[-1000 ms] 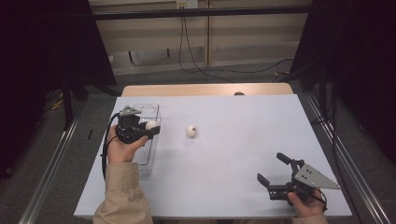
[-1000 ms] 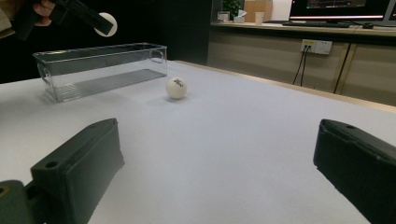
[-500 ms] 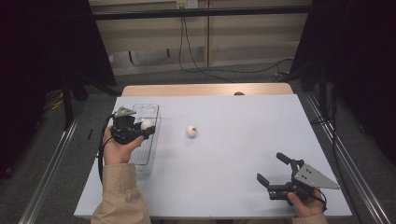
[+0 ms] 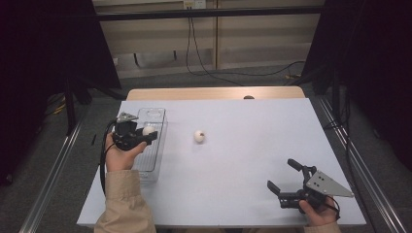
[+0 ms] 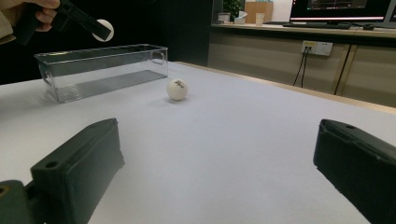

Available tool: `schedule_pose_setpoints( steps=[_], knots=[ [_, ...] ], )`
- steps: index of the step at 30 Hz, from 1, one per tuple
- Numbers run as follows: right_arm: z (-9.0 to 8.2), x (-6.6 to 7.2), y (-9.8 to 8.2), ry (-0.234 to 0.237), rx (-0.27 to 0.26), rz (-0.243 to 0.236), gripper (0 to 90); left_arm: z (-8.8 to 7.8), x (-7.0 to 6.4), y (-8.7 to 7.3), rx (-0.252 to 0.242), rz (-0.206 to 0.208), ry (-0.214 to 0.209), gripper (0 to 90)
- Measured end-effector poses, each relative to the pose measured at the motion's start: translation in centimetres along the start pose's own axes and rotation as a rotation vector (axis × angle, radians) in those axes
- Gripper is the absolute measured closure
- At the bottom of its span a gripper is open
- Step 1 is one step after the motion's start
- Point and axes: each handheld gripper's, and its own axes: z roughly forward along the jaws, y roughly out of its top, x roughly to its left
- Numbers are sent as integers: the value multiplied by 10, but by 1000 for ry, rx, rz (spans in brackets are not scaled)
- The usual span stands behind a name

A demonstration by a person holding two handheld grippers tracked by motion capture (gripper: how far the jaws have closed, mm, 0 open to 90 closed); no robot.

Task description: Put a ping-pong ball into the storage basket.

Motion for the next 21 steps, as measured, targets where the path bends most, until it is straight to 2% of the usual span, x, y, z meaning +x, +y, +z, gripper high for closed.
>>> schedule_pose_setpoints(
  steps=[8, 21],
  knots=[
    [-1, 0, 0, -2, -3, 3, 4, 5, 5, -4, 24, -7, 41, 507],
    [0, 0, 0, -1, -3, 2, 4, 8, 8, -7, 30, -14, 57, 497]
  ],
)
